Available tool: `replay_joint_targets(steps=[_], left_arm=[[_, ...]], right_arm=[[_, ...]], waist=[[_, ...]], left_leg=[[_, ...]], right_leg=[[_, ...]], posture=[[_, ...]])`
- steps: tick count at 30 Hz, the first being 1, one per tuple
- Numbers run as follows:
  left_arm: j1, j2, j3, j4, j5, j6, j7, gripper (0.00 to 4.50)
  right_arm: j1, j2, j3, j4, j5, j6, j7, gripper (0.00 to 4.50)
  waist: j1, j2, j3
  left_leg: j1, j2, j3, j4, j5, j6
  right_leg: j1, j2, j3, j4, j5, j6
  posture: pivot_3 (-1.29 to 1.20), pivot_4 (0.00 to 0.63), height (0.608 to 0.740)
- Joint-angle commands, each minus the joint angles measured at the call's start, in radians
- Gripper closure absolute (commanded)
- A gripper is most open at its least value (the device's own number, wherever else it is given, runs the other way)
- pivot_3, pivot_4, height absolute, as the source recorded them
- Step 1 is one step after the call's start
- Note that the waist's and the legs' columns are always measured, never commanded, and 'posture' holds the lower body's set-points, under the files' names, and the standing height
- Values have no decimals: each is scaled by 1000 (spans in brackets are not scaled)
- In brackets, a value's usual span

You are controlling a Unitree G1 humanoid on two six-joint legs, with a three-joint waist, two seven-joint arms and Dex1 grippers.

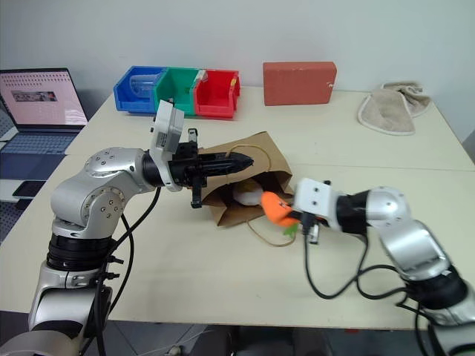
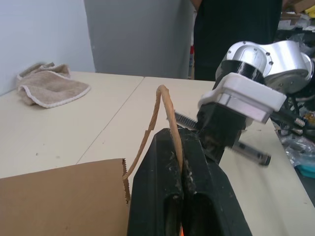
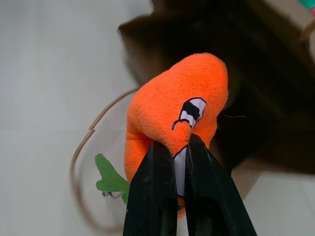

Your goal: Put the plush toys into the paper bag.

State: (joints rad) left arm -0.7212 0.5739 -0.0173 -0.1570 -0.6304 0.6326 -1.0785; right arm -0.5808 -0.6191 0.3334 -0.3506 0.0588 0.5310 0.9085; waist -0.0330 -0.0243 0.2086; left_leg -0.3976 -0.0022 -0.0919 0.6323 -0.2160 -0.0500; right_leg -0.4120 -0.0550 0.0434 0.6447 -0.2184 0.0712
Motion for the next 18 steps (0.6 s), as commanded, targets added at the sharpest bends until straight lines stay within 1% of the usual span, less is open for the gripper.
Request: replay_joint_targets(steps=[1, 5, 9, 13, 17, 18], left_arm=[[-9, 9, 17, -42, -22, 7, 5, 4500], [-2, 14, 20, -55, -27, 18, 3, 4500], [-2, 13, 15, -59, -30, 24, 2, 4500], [-1, 13, 12, -61, -33, 28, 1, 4500], [-3, 9, 12, -57, -31, 29, 4, 4500], [-4, 7, 12, -54, -29, 29, 7, 4500]], right_arm=[[-44, 32, 29, 59, -95, -42, -87, 4478], [-91, 108, 37, 123, -153, -62, -173, 4478], [-124, 136, 87, 211, -283, -150, -260, 4478], [-133, 178, 101, 274, -337, -179, -303, 4478], [-132, 230, 88, 298, -342, -167, -313, 4478], [-129, 239, 84, 299, -342, -168, -315, 4215]], waist=[[1, 0, 0], [1, 0, 0], [0, 0, 0], [0, 0, 0], [-1, 0, 0], [-1, 0, 0]], left_leg=[[0, 0, 0, 0, 0, 0], [-1, 0, -1, 0, 0, 0], [-1, 0, -1, -1, 0, 0], [-1, 0, -1, -1, 0, 0], [-1, 0, -1, -1, 0, 0], [-1, 0, -1, -1, 0, 0]], right_leg=[[0, 0, 0, 0, 0, 0], [0, 0, -1, -1, 0, 0], [-1, 0, -1, 0, 0, 0], [-1, 0, -1, 0, 0, -1], [-1, 0, -1, 0, 1, -1], [-1, 0, -1, 0, 1, -1]], posture=[[0, 150, 740], [0, 150, 740], [0, 150, 740], [0, 150, 740], [0, 150, 740], [0, 150, 740]])
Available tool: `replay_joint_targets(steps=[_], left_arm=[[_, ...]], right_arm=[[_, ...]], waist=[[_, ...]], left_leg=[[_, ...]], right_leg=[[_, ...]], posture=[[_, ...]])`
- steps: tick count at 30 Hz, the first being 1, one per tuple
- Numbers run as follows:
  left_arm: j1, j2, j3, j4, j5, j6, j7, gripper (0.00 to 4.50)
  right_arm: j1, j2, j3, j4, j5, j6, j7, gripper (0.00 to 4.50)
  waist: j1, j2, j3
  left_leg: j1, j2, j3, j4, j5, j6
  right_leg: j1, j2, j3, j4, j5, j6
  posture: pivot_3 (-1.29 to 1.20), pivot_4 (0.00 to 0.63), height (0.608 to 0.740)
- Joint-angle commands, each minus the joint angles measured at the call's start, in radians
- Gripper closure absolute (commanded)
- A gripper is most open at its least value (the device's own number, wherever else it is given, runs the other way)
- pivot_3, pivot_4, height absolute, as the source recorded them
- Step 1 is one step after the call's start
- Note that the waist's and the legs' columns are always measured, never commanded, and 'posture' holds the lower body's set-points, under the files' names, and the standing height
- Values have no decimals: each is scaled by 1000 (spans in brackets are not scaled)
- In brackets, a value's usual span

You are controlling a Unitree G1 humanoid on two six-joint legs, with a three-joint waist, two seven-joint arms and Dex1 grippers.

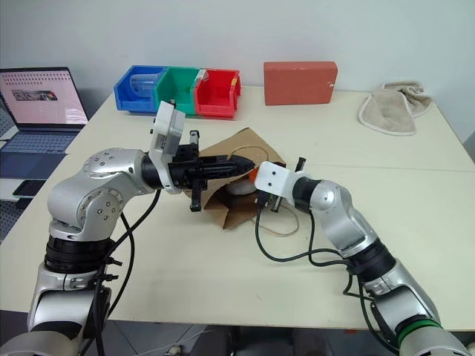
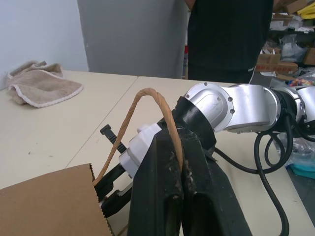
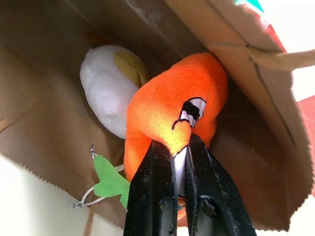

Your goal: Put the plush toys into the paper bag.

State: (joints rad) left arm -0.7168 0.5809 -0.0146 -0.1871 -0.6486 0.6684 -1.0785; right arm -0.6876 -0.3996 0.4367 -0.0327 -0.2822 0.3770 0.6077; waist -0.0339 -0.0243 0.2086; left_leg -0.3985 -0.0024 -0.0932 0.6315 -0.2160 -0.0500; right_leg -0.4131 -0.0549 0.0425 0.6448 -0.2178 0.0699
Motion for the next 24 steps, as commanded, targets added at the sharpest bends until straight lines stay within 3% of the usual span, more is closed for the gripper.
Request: replay_joint_targets(steps=[1, 5, 13, 24], left_arm=[[-9, -1, 10, -22, -10, -7, 9, 4500], [-7, -1, 12, -14, -6, -10, 12, 4500], [-5, -1, 8, -8, -2, -14, 17, 4500], [2, 4, 11, -1, 6, -19, 18, 4500]], right_arm=[[-17, 27, -25, -23, 7, -11, -5, 3926], [-4, 36, -34, -48, 27, 2, 26, 2786], [17, 49, -42, -74, 49, 40, 44, 84], [36, 36, -34, -101, 45, 38, 81, 34]], waist=[[0, 0, 0], [0, 0, 0], [-1, 0, 0], [-1, 0, 0]], left_leg=[[0, 0, 0, 0, 0, 0], [0, 0, 0, 0, 0, 0], [0, 0, 0, 0, 0, 0], [0, 0, 0, 0, 0, 0]], right_leg=[[0, 0, 0, 0, 0, 0], [0, 0, 0, 0, 0, 0], [0, 0, 0, 0, 0, 0], [0, 0, 0, 0, 0, 0]], posture=[[0, 150, 740], [0, 150, 740], [0, 150, 740], [0, 150, 740]])
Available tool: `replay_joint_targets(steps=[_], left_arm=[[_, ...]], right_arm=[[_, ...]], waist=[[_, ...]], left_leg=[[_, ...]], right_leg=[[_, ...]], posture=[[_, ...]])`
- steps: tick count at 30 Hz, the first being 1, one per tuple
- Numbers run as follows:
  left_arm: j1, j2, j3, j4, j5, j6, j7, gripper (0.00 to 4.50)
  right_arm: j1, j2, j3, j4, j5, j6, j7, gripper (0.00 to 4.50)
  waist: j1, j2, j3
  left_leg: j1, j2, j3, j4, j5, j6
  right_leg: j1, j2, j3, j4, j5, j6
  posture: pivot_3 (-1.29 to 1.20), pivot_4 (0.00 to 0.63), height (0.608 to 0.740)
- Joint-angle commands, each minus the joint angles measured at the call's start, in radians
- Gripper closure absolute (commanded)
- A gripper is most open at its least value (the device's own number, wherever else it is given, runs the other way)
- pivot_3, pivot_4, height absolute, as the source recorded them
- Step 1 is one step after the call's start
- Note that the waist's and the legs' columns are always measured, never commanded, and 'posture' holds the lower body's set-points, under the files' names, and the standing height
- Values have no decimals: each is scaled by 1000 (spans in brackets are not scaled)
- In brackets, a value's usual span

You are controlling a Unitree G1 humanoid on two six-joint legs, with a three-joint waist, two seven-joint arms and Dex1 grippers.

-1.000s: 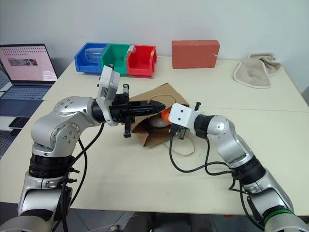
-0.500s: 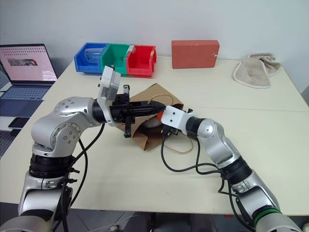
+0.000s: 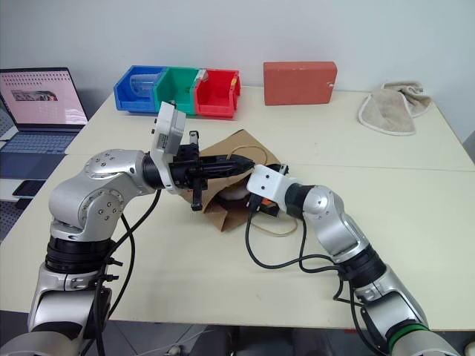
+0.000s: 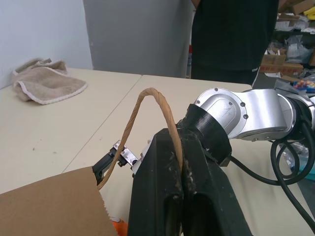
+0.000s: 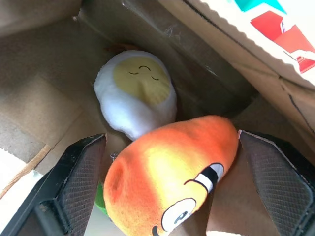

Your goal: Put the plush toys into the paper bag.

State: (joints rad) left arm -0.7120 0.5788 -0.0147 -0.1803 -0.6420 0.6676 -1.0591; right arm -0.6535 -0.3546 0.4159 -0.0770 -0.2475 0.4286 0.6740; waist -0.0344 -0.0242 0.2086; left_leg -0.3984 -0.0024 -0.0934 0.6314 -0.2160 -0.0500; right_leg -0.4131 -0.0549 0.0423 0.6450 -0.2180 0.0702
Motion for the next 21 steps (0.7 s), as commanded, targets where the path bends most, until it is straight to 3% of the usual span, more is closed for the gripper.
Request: replay_joint_targets(steps=[1, 14, 19, 21], left_arm=[[-2, 6, 11, -8, 0, -18, -2, 4500], [-3, 32, 18, 23, 10, -37, -21, 4500], [-14, 51, 37, 20, -5, -24, -31, 4500], [-11, 56, 37, 19, -7, -25, -34, 4500]], right_arm=[[4, -10, -16, -63, 15, -14, 18, 34], [106, -177, -113, -291, 167, 55, 182, 34], [124, -145, -70, -243, 131, 41, 119, 34], [113, -107, -40, -204, 105, 35, 83, 386]], waist=[[0, 0, 0], [2, 0, 0], [-5, 0, 0], [-11, 0, 0]], left_leg=[[0, 0, 0, 0, 0, 0], [0, 0, 0, 0, 0, 0], [0, 0, 0, 0, 0, 0], [0, 1, 0, 0, 0, 0]], right_leg=[[0, 0, 0, 0, 0, 0], [0, 0, 0, 0, 0, 1], [0, 0, 0, 0, -1, 1], [0, 0, 0, 0, -1, 0]], posture=[[0, 150, 740], [0, 150, 740], [0, 150, 740], [0, 150, 740]])
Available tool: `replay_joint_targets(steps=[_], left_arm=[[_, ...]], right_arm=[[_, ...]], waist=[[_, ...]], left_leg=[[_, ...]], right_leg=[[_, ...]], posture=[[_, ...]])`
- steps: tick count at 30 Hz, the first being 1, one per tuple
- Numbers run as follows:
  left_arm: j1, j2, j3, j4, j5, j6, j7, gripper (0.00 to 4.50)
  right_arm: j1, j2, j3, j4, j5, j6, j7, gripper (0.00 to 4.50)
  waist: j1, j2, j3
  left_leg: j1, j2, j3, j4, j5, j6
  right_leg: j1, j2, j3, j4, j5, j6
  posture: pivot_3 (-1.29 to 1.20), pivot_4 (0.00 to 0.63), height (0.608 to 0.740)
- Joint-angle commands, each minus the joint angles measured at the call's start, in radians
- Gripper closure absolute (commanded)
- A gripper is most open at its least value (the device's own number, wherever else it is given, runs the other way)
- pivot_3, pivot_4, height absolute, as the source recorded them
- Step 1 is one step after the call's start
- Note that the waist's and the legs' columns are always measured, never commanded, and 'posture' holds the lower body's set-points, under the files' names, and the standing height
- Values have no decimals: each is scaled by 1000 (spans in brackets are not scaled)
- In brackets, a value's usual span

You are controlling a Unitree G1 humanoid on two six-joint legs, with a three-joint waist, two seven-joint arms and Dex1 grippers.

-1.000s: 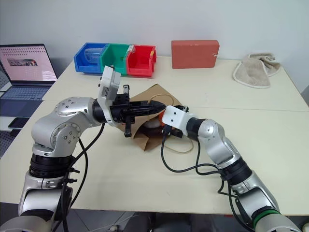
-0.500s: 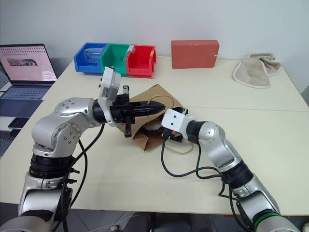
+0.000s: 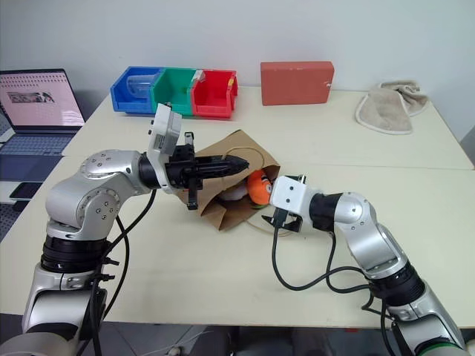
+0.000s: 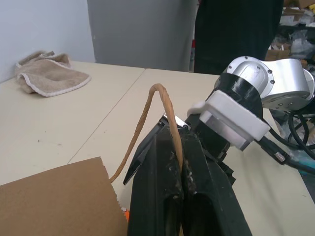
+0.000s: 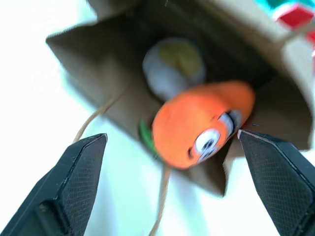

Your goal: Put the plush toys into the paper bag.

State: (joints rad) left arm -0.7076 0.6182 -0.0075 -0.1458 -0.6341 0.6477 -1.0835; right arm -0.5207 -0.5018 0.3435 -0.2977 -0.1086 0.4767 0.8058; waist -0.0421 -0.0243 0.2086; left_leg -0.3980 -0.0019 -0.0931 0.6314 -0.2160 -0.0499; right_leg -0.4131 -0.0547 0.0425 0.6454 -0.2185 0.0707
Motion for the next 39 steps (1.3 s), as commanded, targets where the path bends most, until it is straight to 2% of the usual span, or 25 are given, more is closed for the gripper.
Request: replay_joint_targets(steps=[1, 11, 12, 18, 25, 30, 39], left_arm=[[-15, 18, 27, -15, -12, -7, -11, 4500], [-10, 19, 22, -15, -5, -12, -9, 4500], [-9, 20, 22, -15, -5, -12, -10, 4500], [-12, 20, 21, -10, -1, -15, -10, 4500], [-17, 19, 21, -7, 0, -15, -8, 4500], [-22, 20, 23, 1, 4, -18, -7, 4500], [-17, 29, 22, -16, -12, -4, -19, 4500]], right_arm=[[-26, 50, 48, 40, -54, -25, -63, 598], [-63, 80, 76, 186, -153, -117, -144, 4331], [-65, 82, 75, 188, -156, -125, -143, 4481], [-71, 85, 66, 180, -160, -184, -135, 4481], [-48, 20, 23, 40, -54, -205, 4, 4481], [-44, 5, 16, -25, 4, -217, 53, 4481], [-77, 81, 57, 54, -55, -231, -21, 4481]], waist=[[-4, 0, 0], [-5, 0, 0], [-6, 0, 0], [-7, 0, 0], [-7, 0, 0], [-8, 0, 0], [-8, 0, 0]], left_leg=[[0, 0, 0, 0, 0, 0], [0, 0, 0, 0, 0, 0], [0, 0, 0, 0, 0, 0], [0, 0, 0, 0, 0, 0], [-1, 0, -1, 0, 0, 0], [0, 0, -1, 0, 0, 0], [0, 0, 0, 0, 0, 0]], right_leg=[[0, 0, 0, 0, 0, 0], [0, 0, 0, 0, 0, 0], [0, 0, 0, 0, 0, 0], [0, 0, 0, 0, 0, 0], [0, 0, 0, -1, 0, 0], [0, 0, 0, 0, 0, 0], [0, 0, 0, 0, 0, 0]], posture=[[0, 150, 740], [0, 150, 740], [0, 150, 740], [0, 150, 740], [0, 150, 740], [0, 150, 740], [0, 150, 740]])
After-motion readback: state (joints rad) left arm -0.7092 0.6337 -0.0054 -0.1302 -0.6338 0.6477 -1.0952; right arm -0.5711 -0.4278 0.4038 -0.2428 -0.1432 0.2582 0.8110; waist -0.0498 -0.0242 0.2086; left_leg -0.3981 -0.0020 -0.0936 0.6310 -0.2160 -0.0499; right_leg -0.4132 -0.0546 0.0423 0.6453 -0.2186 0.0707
